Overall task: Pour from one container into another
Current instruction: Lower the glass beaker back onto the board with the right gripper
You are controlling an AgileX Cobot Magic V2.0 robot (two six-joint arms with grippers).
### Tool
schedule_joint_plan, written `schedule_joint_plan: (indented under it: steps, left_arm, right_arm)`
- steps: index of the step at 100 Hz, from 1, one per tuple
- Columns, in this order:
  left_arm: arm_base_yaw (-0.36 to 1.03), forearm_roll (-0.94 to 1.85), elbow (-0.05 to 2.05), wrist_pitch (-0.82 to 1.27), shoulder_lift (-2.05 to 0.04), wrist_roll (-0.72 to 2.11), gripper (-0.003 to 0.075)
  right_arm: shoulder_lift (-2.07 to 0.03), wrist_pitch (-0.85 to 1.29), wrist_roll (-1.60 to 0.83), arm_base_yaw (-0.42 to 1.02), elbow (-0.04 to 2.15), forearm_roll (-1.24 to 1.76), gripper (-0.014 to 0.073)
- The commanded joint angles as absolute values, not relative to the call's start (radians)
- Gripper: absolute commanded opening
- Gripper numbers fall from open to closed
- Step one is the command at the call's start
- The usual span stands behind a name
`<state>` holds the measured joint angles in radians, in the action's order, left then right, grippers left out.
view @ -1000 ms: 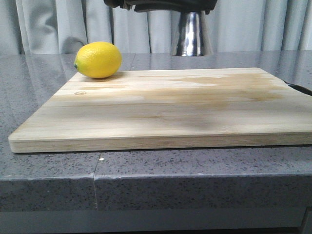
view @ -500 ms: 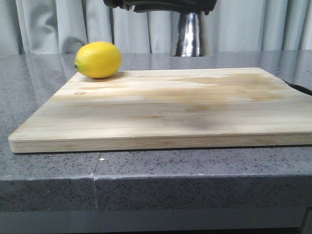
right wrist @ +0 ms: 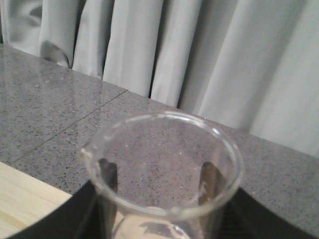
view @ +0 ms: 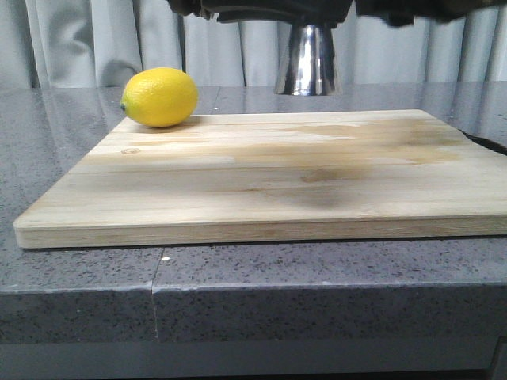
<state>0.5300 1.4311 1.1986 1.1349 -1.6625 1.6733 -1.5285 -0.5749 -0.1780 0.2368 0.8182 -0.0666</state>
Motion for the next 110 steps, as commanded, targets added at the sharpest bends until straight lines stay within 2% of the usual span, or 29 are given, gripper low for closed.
schedule_joint_plan:
  steps: [1, 30, 110]
  left_arm:
    - [0.530, 1.500, 1.224, 1.163, -1.619, 1.668, -0.0019]
    - [0.530, 1.498, 1.224, 1.163, -1.619, 1.668, -0.0019]
    - [0.530, 1.498, 1.224, 1.163, -1.619, 1.668, -0.0019]
  right_arm:
    - [-1.552, -0.765, -0.156, 0.227, 0.821, -0.040, 0.0151]
    - [-1.673, -0.805, -0.100, 0.225, 0.816, -0.040, 0.0151]
    - [-1.753, -0.930, -0.056, 0.225, 0.736, -0.040, 0.0151]
